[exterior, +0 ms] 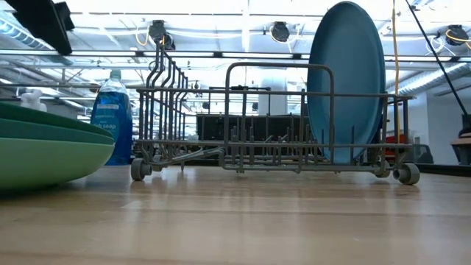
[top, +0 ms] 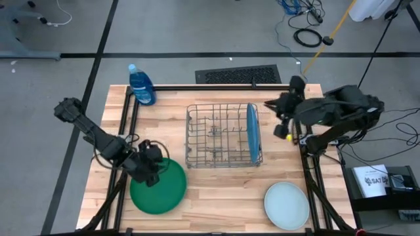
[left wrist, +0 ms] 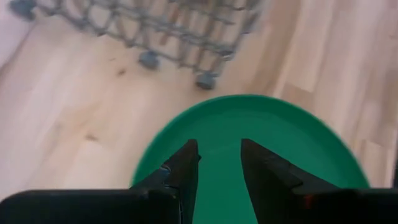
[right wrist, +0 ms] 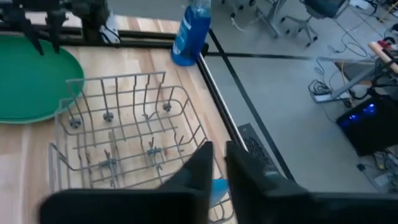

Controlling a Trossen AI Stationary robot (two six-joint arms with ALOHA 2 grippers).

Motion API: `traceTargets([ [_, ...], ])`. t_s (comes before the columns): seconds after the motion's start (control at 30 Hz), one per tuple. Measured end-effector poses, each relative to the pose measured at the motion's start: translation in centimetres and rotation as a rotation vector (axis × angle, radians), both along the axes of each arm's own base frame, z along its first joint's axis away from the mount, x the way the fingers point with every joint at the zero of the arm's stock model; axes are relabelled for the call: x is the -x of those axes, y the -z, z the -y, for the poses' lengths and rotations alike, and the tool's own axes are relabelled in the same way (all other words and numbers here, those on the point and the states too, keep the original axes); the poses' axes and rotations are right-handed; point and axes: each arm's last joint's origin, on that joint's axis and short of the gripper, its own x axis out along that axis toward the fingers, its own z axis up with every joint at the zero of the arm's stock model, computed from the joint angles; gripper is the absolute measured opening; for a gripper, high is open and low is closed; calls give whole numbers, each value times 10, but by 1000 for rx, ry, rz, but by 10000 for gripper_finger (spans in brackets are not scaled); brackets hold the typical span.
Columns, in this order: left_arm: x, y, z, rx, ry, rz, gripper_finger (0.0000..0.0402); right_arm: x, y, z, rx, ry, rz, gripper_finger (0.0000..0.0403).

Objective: Sort dishes
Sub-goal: Put the dark green plate into the dish rack

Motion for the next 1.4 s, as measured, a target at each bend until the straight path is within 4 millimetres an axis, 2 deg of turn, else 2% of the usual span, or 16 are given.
traceTargets([
  [0.17, 0, 8, 17, -37, 13, 19, 121, 28, 2, 7, -7, 11, 43, 10],
  [0.4, -2, 20, 43, -17, 63, 20, 121, 58, 32, 16, -58, 19, 146, 3],
  [0.57, -7, 26, 63, 110, 132, -4, 121, 75, 53, 22, -85, 17, 224, 1],
  [0.7, -13, 35, 80, 233, 173, -47, 121, 85, 62, 25, -103, 14, 290, 4],
  [0.97, -17, 52, 105, 342, 270, -124, 121, 91, 68, 27, -109, 12, 318, 49],
  [1.23, -22, 56, 111, 364, 277, -105, 121, 90, 68, 27, -101, 7, 314, 116],
  [1.4, -23, 68, 114, 359, 265, -178, 121, 89, 67, 26, -95, 2, 318, 132],
])
